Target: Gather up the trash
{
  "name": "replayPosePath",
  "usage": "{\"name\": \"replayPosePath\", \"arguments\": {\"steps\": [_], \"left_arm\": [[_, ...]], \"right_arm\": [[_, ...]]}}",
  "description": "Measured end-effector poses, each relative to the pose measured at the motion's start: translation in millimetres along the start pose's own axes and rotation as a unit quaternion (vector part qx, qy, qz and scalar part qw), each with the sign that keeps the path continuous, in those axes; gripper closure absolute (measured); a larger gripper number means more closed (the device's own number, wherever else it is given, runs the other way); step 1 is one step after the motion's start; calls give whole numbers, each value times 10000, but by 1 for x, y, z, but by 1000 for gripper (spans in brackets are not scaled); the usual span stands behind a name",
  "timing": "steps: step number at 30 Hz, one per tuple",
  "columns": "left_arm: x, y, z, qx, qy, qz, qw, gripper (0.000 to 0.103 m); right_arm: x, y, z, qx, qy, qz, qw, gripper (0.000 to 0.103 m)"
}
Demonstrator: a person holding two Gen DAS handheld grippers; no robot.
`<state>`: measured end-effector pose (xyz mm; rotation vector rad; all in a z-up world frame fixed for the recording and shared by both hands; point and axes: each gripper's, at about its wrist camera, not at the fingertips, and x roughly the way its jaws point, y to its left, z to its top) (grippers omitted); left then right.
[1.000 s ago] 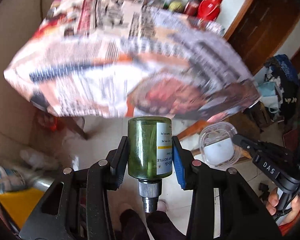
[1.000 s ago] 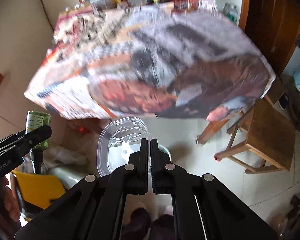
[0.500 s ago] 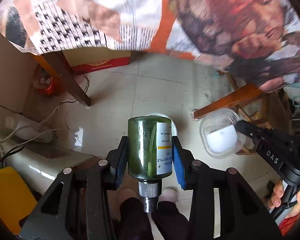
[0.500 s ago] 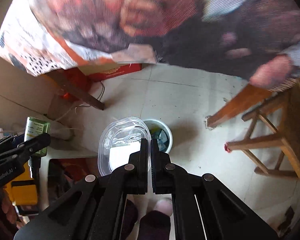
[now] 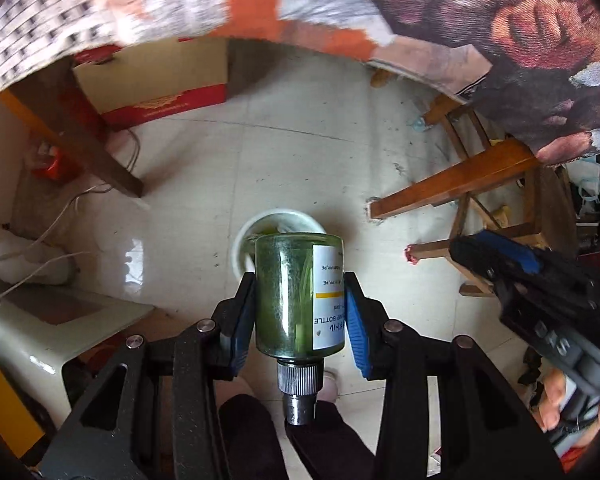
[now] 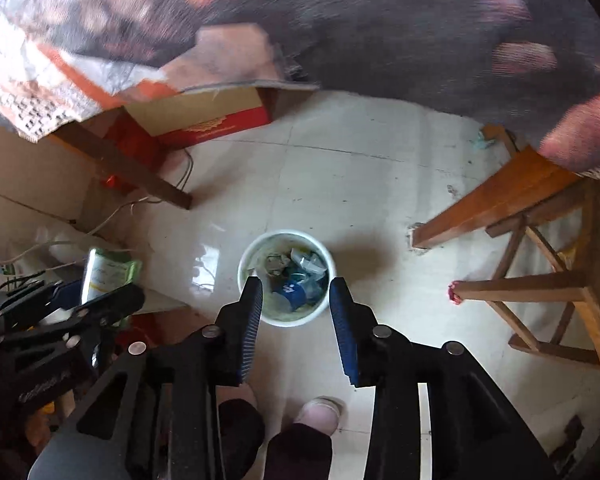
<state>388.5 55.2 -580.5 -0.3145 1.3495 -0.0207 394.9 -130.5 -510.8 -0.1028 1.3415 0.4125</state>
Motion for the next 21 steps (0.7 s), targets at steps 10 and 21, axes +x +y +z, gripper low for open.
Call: {"name": "replayPosePath", "arguments": {"steps": [10,21], "left_arm": [[-27,-31,22,121,90,147,9998,58],[-214,-68,3,182,-974,233,9948,58]], "right_arm": [[-59,-14,8,241,-209,35,9995,71],[-217,7,2,-207,-1033,297,9940,71]]}}
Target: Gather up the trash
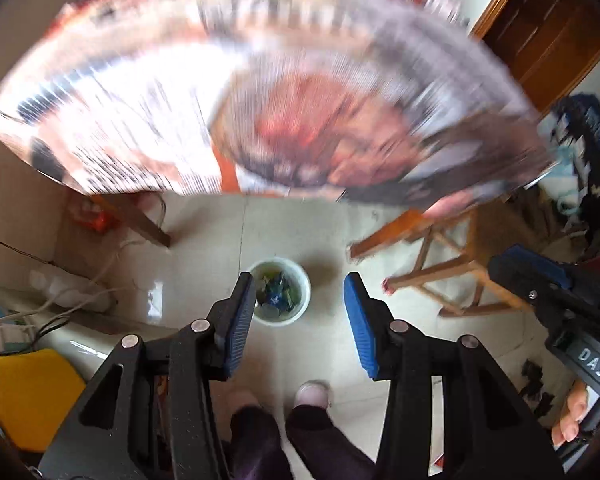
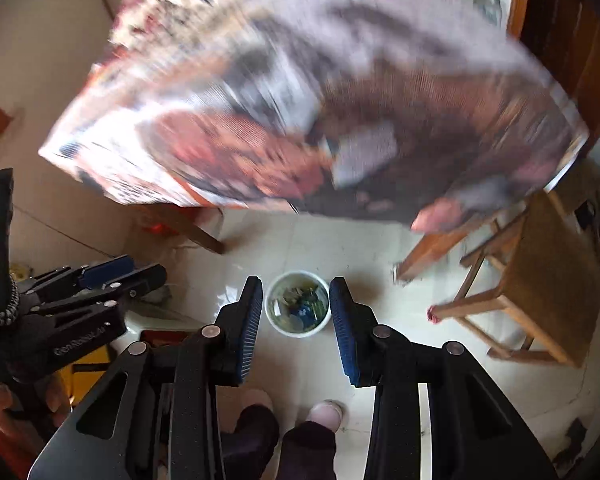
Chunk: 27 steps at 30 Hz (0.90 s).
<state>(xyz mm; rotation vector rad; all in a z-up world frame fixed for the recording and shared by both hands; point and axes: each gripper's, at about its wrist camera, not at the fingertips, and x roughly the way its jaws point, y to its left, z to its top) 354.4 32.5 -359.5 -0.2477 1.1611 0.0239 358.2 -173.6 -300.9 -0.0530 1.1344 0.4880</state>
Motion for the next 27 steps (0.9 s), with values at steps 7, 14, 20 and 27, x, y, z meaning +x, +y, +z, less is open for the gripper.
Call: {"name": "replayPosePath", "arguments": {"steps": [7,14,20,27], "left_arm": [[-155,-30,0,236,-1093,-238,9934,58],[-296,-57,-41,846,-2358,-160,9680,53],[-387,-56,-106,915,-3388,-86,9364,6],[-430,-45,-146,908,-3687,-41,9251,4]], "right_arm": [[-131,29,3,-273,-956,52,9950,71],[-250,69,-24,-437,-2159,-17,9754,71],[-316,102,-63,-522,-3012,-89,9521,27],[-342,120,-93,-525,-3410,-456,9375,0]]}}
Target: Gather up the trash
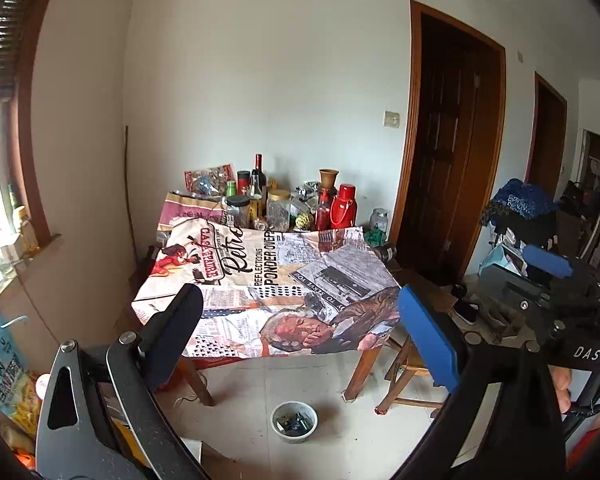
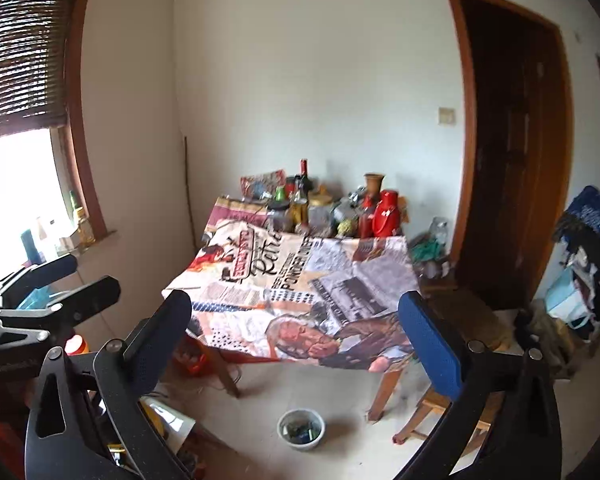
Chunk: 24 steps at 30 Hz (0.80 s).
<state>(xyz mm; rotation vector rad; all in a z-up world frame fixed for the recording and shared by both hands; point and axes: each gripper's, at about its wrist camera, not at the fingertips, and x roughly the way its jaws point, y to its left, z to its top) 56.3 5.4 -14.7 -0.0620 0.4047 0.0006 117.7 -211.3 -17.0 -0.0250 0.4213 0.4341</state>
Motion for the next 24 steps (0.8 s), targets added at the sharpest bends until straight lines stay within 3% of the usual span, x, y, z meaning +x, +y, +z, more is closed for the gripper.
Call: {"name": "replayPosePath", "arguments": {"steps": [7,24], "left_arm": [[-18,-2,-9,69,-29,17,10000,4],[-17,6,-22,-93,214,-110,9997,4]], "right_arm": [[-17,7,-6,-31,9,36,10000,0],[-28,11,-15,-28,148,-34,9999,0]]}}
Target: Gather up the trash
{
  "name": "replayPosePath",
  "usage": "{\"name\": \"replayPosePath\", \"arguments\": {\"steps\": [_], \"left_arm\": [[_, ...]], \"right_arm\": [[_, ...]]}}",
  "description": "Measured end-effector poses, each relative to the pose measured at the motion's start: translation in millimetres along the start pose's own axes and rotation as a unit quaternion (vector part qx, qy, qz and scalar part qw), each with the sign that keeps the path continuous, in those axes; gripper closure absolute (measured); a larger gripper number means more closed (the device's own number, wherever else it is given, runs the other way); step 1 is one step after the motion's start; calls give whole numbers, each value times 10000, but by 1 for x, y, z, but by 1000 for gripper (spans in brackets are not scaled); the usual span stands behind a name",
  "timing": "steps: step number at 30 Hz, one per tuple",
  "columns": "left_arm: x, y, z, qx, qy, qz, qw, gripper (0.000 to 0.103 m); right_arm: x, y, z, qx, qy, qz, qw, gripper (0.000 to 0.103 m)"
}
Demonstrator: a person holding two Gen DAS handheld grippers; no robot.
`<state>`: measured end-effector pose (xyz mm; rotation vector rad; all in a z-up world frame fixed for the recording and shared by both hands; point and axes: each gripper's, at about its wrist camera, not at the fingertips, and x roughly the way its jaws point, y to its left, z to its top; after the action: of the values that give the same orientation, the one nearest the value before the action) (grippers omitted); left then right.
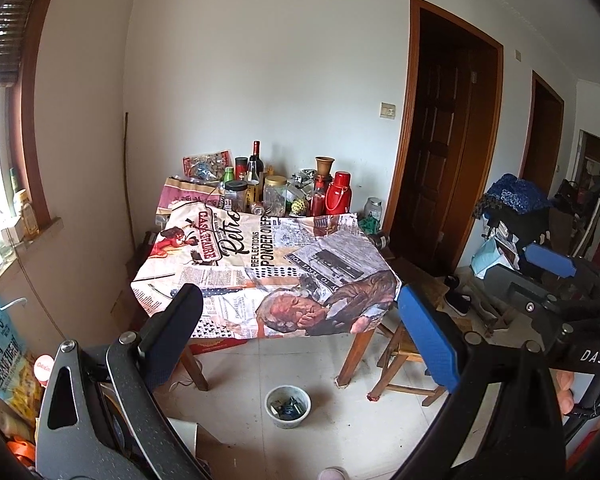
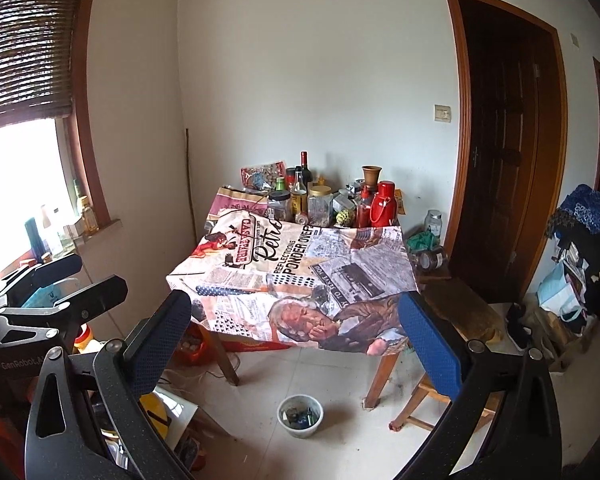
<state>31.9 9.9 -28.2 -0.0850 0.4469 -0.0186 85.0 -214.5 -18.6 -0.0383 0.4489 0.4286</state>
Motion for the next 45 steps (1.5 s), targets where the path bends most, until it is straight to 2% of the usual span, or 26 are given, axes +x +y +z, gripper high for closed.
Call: {"name": "replayPosePath", "arguments": {"steps": [45], "left_arm": [[3,2,-3,-11,119,-131,9998,4]], "right_arm": [[0,1,1,120,135,-101,9998,0]]}}
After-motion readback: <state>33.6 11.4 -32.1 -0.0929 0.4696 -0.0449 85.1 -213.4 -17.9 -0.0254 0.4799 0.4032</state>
